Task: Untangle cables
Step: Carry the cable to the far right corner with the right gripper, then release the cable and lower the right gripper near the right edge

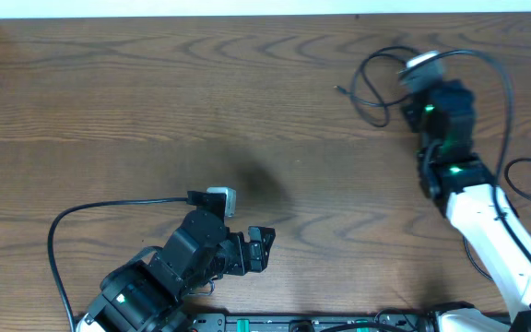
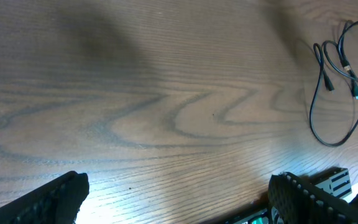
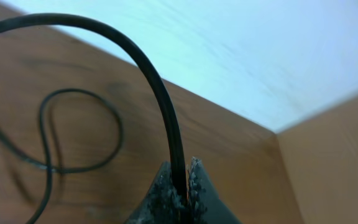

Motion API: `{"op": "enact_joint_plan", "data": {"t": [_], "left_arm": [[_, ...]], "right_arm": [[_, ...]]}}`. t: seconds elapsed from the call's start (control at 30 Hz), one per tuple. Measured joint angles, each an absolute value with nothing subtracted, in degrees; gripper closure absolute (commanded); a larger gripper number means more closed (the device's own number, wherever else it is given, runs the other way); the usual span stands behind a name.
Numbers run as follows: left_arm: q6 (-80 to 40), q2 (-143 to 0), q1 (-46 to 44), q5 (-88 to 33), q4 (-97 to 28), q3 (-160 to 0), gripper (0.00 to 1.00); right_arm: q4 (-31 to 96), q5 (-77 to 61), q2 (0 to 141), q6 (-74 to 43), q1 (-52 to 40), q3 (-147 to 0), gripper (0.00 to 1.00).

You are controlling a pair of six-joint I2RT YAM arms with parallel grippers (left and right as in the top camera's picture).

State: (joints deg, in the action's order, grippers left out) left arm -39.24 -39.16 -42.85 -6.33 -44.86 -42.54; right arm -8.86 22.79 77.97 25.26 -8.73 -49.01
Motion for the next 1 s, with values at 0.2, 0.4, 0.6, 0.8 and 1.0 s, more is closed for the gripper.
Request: {"op": "enact_joint_plan", "data": {"t": [0.2, 0.4, 0.6, 0.8, 1.0], "left_arm": [[-39.24, -39.16, -42.85, -6.33, -44.86, -42.54, 0.04], [-39.24, -39.16, -42.85, -6.33, -44.86, -42.54, 0.04], [-39.24, -39.16, -42.85, -6.33, -44.86, -42.54, 0.04], [-39.24, -39.16, -42.85, -6.33, -44.86, -42.54, 0.04], [-39.24, -39.16, -42.85, -6.33, -44.88, -42.54, 0.04]], "right_arm": [[-9.41, 22.94, 77.71, 17.63, 0.03, -49.01, 0.99], [-10.09, 22.94, 77.71, 8.03, 9.8, -49.01, 0.99], [-9.63, 22.98, 77.71, 0.95, 18.13, -49.01, 0.99], [-8.25, 23.0, 77.71, -1.3, 22.52, -49.01, 0.99], [-6.63, 22.52, 77.71, -2.46, 22.76, -49.01, 0.63]]}}
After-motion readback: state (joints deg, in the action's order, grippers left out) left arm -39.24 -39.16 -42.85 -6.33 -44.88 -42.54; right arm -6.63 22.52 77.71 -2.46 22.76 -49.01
